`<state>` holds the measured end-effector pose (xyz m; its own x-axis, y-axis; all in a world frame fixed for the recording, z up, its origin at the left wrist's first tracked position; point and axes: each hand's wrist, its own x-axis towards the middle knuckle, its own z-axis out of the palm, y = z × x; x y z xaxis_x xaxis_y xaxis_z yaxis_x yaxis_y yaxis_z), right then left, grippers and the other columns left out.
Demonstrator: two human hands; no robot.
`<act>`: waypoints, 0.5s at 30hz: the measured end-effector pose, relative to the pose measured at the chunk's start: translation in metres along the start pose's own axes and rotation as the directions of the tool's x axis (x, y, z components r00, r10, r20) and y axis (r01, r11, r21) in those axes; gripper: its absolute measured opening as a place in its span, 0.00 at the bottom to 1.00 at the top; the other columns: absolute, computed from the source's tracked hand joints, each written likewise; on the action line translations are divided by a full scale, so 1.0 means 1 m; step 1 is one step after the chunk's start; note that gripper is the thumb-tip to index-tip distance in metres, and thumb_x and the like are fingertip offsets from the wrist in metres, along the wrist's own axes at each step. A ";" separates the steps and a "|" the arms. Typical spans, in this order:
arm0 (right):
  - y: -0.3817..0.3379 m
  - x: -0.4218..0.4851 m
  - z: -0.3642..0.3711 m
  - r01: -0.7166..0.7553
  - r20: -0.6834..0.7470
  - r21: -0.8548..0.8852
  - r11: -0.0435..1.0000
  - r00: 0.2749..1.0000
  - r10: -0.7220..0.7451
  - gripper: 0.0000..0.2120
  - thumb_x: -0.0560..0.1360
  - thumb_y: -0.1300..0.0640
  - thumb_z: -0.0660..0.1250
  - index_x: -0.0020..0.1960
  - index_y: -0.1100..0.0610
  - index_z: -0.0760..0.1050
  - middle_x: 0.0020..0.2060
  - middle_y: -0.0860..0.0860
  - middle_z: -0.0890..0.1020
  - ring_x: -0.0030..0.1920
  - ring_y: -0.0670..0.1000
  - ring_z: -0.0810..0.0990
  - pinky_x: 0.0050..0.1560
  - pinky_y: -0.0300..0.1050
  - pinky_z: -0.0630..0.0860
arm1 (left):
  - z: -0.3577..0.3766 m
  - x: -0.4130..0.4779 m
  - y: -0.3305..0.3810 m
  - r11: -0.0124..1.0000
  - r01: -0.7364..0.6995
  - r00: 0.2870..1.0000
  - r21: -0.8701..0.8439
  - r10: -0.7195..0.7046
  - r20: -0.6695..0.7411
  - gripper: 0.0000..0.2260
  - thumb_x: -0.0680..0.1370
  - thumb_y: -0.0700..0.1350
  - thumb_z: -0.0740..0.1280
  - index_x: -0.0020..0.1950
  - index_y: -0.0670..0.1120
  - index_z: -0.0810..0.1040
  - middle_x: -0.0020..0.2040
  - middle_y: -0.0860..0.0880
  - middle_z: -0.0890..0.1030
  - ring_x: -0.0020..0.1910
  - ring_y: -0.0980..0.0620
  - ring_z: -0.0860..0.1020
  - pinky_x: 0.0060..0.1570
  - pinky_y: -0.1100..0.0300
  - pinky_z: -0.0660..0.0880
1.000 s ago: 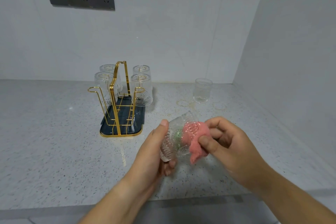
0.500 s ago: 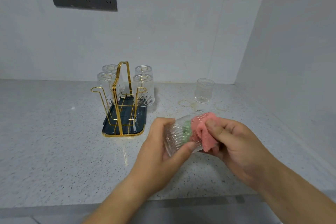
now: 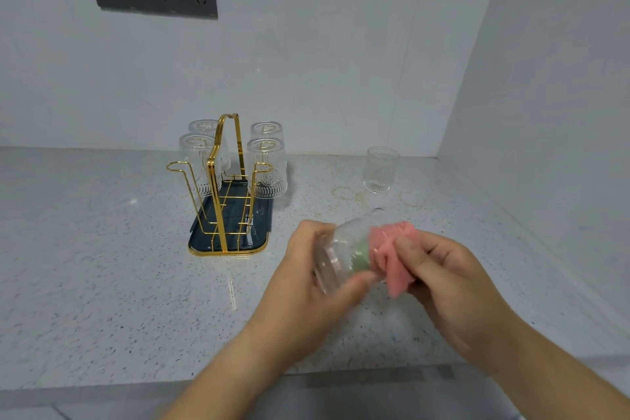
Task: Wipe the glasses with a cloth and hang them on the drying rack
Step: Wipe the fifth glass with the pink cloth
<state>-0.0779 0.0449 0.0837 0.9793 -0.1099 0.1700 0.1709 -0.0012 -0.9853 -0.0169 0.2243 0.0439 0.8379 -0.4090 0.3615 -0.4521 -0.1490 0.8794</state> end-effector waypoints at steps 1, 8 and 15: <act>-0.002 0.002 0.000 -0.037 -0.016 0.068 0.997 0.999 0.038 0.14 0.74 0.51 0.65 0.44 0.55 0.88 0.42 0.57 0.88 0.44 0.52 0.87 0.48 0.46 0.85 | -0.002 0.000 -0.005 0.943 -0.180 0.981 0.279 0.191 -0.014 0.26 0.71 0.66 0.74 0.62 0.58 0.69 0.55 0.55 0.75 0.46 0.61 0.77 0.44 0.64 0.78; -0.013 0.004 0.009 0.131 -0.013 0.024 0.991 0.991 -0.131 0.11 0.74 0.51 0.66 0.41 0.52 0.86 0.33 0.50 0.84 0.38 0.47 0.83 0.43 0.40 0.81 | -0.001 -0.002 0.011 0.863 0.301 0.949 -0.406 -0.231 0.213 0.31 0.71 0.62 0.76 0.71 0.61 0.67 0.62 0.49 0.81 0.50 0.51 0.85 0.49 0.47 0.85; -0.008 0.001 0.006 0.228 0.038 -0.186 0.956 0.974 -0.224 0.11 0.74 0.52 0.66 0.43 0.56 0.85 0.37 0.53 0.86 0.38 0.48 0.84 0.44 0.37 0.80 | -0.011 0.004 0.024 0.541 0.532 0.846 -0.652 -0.380 0.374 0.28 0.76 0.67 0.64 0.58 0.43 0.80 0.39 0.42 0.80 0.28 0.49 0.78 0.22 0.62 0.75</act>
<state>-0.0776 0.0510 0.0917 0.9194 -0.0688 0.3873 0.3660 -0.2109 -0.9064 -0.0209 0.2292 0.0695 0.7662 -0.6261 -0.1447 0.4003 0.2890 0.8696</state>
